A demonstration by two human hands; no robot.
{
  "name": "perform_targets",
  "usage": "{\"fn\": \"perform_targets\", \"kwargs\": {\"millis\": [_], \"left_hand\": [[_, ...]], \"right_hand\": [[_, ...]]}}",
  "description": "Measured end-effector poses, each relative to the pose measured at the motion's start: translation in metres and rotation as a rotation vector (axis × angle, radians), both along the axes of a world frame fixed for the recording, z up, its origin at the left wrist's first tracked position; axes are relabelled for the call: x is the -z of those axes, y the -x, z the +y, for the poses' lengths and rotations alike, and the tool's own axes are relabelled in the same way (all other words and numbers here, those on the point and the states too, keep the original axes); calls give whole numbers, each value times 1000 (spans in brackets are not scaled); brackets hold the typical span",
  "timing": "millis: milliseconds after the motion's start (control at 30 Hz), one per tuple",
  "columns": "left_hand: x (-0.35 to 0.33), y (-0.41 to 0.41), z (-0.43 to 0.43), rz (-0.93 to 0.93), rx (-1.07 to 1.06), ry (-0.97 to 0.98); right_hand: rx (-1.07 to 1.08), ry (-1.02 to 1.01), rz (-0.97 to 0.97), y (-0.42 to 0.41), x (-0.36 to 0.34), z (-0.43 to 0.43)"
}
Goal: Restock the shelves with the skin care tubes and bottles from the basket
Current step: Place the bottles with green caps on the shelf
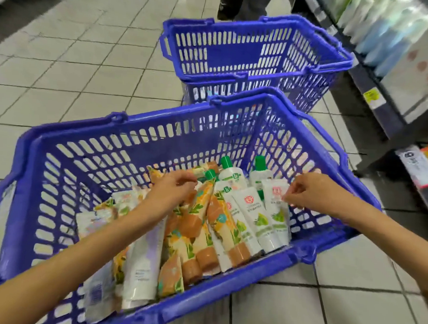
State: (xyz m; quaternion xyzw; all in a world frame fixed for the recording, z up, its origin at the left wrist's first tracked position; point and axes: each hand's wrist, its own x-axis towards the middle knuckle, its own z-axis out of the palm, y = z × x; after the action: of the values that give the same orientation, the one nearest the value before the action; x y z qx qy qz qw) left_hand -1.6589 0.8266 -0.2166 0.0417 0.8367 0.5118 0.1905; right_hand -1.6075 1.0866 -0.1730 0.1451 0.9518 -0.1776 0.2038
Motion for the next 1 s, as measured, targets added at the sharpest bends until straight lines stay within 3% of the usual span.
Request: {"fn": "perform_targets", "kwargs": {"millis": [67,167,267,333,433,567,800,900,1000], "left_hand": [[-1,1,2,9,-15,9],[-2,0,6,46,-7,36],[-4,-5,15,62,35,-30],[-8,-12,30,-72,80,-110],[-11,-24,62,-195,246,8],[-14,-36,111,-76,475,358],[15,-54,147,137,417,694],[20,-60,150,117,395,633],[20,-60,154,2,201,290]], "right_hand": [[-27,-39,-151,5,0,0],[87,111,-340,9,5,-6],[57,88,-378,10,14,-14],[50,120,-351,11,17,-15],[124,225,-301,11,17,-16],[282,406,-199,10,14,-14],[485,679,209,6,4,-7],[551,842,378,-2,-4,-11],[599,995,472,-16,-15,-14]]}}
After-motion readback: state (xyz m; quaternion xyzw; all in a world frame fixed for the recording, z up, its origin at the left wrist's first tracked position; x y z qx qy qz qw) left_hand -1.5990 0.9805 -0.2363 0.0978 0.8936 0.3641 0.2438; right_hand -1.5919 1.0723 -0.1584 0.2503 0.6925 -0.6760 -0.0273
